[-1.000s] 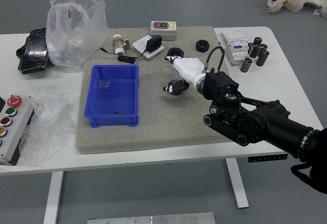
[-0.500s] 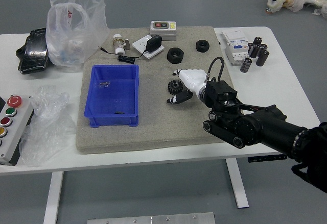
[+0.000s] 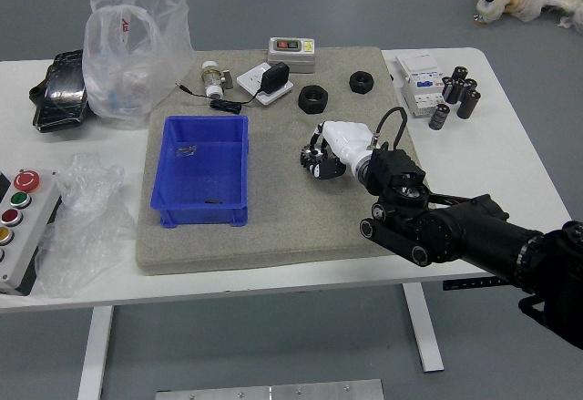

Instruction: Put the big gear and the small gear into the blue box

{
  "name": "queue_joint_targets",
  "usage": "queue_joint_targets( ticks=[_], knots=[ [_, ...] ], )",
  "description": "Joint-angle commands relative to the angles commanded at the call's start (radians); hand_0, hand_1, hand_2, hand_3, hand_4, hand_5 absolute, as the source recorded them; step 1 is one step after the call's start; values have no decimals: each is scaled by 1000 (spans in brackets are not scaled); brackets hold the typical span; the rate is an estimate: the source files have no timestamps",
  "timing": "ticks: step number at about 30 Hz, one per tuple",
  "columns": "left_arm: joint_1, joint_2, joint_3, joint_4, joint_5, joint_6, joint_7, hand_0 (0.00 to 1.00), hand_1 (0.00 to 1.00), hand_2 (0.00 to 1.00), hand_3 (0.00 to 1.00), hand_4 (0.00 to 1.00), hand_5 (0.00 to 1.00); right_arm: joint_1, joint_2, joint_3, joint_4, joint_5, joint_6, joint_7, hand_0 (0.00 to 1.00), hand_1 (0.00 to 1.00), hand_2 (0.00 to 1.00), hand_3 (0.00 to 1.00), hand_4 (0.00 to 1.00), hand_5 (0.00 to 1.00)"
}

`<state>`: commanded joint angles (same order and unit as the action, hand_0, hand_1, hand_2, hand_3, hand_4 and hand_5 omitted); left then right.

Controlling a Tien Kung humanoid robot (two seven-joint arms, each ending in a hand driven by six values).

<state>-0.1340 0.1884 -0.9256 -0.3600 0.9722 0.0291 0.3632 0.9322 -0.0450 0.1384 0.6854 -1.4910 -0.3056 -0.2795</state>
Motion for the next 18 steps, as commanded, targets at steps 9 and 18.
queue_joint_targets(
  ticks=[9,18],
  knots=[
    [0,-1,0,0,1,2,-1,702,637,645,805,702,478,4,-14,43,18,-34,-13,10,296,504,419,514,350,2],
    [2,-2,-1,-1,1,7,-3,703,637,647,805,703,478,5,-43,128,88,-101,-24,15,293,503,416,512,350,2]
  ],
)
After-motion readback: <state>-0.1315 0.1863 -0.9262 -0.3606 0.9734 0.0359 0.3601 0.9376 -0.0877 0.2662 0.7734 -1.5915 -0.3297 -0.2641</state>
